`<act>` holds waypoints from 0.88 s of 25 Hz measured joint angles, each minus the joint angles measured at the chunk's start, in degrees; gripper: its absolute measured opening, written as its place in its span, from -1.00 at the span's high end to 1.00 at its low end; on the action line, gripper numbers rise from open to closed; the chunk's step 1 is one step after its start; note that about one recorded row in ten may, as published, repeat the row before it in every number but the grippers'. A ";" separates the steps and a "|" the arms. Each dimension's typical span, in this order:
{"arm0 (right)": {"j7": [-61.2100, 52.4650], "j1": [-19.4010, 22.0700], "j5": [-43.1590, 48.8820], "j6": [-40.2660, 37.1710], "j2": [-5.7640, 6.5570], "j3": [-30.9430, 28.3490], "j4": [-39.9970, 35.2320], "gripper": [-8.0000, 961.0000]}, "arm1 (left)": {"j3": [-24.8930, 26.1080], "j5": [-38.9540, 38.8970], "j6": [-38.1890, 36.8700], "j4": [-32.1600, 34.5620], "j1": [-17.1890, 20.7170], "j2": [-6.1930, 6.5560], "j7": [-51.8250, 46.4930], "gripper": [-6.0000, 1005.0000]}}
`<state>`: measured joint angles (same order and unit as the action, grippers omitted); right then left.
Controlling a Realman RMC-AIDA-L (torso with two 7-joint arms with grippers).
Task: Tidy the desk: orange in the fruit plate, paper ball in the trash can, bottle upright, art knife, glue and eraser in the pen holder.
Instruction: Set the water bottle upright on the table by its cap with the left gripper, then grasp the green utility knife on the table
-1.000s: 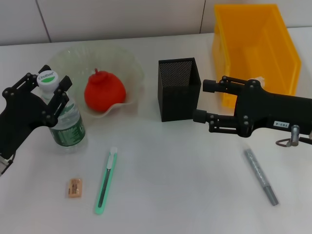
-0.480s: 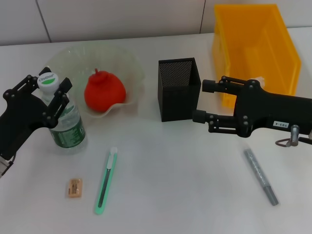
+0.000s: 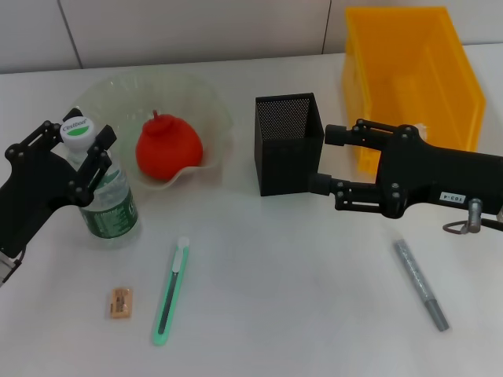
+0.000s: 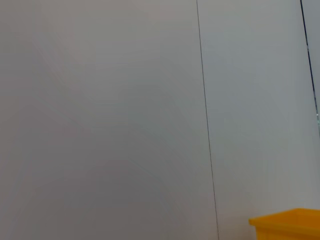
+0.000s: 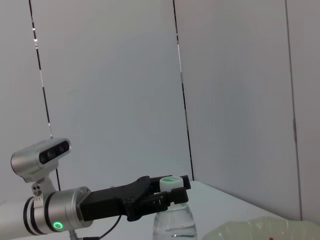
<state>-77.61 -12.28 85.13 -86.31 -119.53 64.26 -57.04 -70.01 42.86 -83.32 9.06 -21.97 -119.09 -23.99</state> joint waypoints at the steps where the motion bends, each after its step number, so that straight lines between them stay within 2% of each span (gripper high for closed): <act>1: 0.00 0.02 -0.01 0.00 0.00 -0.01 0.00 -0.60 | -0.02 0.00 0.00 0.00 0.00 0.00 0.00 0.10; 8: 0.00 0.07 -0.05 0.00 0.00 0.05 0.00 -0.60 | -0.23 0.04 0.12 -0.01 0.00 0.00 0.00 0.10; 13: 0.00 0.07 -0.05 0.00 0.00 0.07 0.00 -0.60 | -0.37 0.04 -0.41 0.17 0.20 0.00 0.00 -0.27; 17: 0.00 0.07 -0.05 0.01 0.00 0.02 0.00 -0.60 | -0.42 0.16 -1.49 0.52 0.46 0.04 0.00 -0.69; 22: 0.00 0.04 -0.06 0.35 0.03 -0.02 0.09 -0.60 | -0.27 0.07 -8.41 0.53 1.30 0.37 -0.37 -0.70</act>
<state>-77.60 -12.24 85.07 -85.95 -119.49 64.25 -56.96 -70.28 42.94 -91.73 9.59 -20.68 -118.72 -24.36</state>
